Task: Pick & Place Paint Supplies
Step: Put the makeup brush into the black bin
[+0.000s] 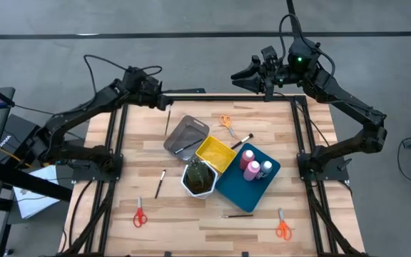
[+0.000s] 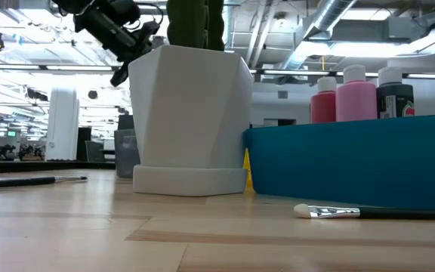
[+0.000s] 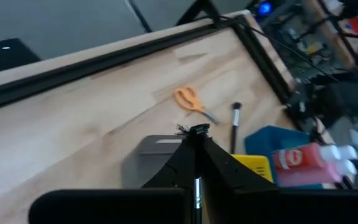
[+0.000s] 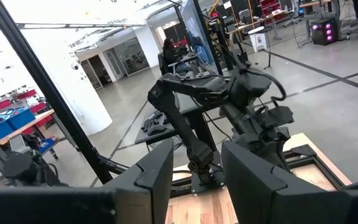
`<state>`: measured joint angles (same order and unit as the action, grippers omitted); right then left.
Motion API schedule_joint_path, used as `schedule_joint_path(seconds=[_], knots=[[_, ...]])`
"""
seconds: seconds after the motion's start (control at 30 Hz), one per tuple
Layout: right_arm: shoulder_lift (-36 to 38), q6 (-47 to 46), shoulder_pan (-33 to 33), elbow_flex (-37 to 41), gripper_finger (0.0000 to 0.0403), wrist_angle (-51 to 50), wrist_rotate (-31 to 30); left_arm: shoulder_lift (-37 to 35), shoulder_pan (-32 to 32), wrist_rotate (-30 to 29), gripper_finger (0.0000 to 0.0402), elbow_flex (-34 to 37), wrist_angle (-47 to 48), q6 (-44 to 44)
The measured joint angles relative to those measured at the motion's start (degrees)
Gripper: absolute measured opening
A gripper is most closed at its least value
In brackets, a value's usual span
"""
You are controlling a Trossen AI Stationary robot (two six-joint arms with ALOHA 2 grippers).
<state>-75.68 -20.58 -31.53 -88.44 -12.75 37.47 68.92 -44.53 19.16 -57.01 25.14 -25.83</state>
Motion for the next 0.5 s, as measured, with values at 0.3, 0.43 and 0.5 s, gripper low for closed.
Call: schedule_joint_path(seconds=[0.3, 0.43, 0.5], knots=[[0.0, 0.0, 0.0, 0.0, 0.0132, 0.0, 0.0, 1.7, 6.9, 1.2, 0.0002, -0.1, -7.0, 0.4], [0.0, 0.0, 0.0, 0.0, 0.0132, 0.0, 0.0, 3.6, 10.2, 1.2, 0.0002, -0.1, -8.6, 3.3], [0.0, 0.0, 0.0, 0.0, 0.0132, 0.0, 0.0, 5.0, 11.8, 1.2, 0.0002, -0.3, -8.7, 4.4]])
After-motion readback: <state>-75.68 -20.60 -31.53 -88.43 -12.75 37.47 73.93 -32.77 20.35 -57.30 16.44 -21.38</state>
